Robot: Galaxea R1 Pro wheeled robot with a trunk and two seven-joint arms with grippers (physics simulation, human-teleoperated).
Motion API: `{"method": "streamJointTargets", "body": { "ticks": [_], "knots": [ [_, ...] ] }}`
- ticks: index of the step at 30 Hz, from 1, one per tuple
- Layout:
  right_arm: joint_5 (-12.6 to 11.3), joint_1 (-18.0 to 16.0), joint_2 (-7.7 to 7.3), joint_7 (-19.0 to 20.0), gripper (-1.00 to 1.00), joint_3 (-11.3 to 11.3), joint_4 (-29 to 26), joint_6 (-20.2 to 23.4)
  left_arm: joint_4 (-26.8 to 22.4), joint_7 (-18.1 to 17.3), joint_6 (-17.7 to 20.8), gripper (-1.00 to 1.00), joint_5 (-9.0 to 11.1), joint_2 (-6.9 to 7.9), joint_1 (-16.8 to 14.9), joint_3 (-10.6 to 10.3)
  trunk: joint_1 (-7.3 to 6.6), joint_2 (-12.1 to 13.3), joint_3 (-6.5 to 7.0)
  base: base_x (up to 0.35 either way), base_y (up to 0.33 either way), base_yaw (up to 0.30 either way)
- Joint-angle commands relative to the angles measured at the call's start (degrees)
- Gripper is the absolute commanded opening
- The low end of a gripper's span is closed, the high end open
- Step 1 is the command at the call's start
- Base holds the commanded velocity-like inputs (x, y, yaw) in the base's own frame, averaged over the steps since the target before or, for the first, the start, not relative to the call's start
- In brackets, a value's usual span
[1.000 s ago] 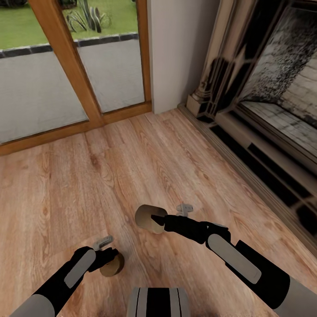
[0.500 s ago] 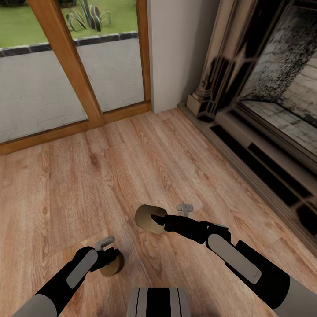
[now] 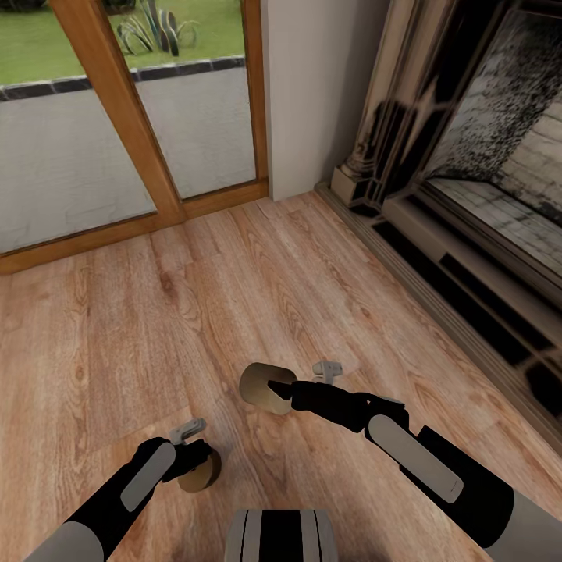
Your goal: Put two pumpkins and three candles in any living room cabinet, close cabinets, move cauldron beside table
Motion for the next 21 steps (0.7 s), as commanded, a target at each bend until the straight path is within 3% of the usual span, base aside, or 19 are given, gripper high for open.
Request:
{"method": "streamJointTargets", "body": {
  "ticks": [1,21],
  "knots": [
    [-0.59,-0.08,-0.04,-0.54,-1.00,0.11,-0.10,-0.05,-0.11,0.55,-0.03,-1.00,0.61,0.07,-0.04,-0.24,-0.01,-0.02,-0.04,0.000,0.000,0.000],
    [-0.59,-0.06,-0.04,-0.56,-1.00,0.05,-0.10,-0.05,-0.11,0.47,-0.03,-1.00,0.62,0.07,-0.04,0.09,-0.01,-0.02,-0.04,0.000,0.000,0.000]
  ]
}}
